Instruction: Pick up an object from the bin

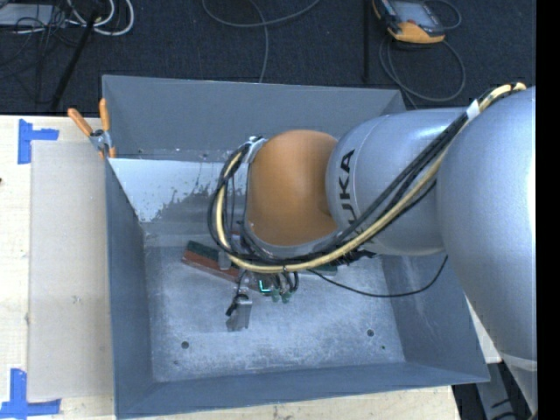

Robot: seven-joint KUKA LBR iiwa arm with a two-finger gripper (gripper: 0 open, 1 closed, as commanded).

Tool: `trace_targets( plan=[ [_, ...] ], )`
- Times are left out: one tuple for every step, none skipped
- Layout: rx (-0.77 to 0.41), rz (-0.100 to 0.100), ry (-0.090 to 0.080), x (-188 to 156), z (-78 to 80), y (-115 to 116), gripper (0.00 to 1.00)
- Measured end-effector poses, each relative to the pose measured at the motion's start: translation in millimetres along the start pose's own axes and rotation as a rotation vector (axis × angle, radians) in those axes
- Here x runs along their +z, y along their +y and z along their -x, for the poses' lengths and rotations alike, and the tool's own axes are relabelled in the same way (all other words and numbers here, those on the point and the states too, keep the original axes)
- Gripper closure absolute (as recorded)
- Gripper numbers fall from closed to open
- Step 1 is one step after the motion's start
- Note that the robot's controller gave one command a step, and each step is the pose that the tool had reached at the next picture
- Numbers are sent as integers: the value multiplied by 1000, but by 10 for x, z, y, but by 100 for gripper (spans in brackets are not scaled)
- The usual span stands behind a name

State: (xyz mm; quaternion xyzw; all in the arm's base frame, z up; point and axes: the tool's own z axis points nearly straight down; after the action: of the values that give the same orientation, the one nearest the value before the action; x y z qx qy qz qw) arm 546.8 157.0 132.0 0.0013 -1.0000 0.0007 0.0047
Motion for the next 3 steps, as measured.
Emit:
trace_targets(
  plan=[
    [-64,0,-10,638,460,-308,0],
    [-62,4,-19,558,484,-283,100],
    [-61,2,-11,597,456,-290,0]
  ],
)
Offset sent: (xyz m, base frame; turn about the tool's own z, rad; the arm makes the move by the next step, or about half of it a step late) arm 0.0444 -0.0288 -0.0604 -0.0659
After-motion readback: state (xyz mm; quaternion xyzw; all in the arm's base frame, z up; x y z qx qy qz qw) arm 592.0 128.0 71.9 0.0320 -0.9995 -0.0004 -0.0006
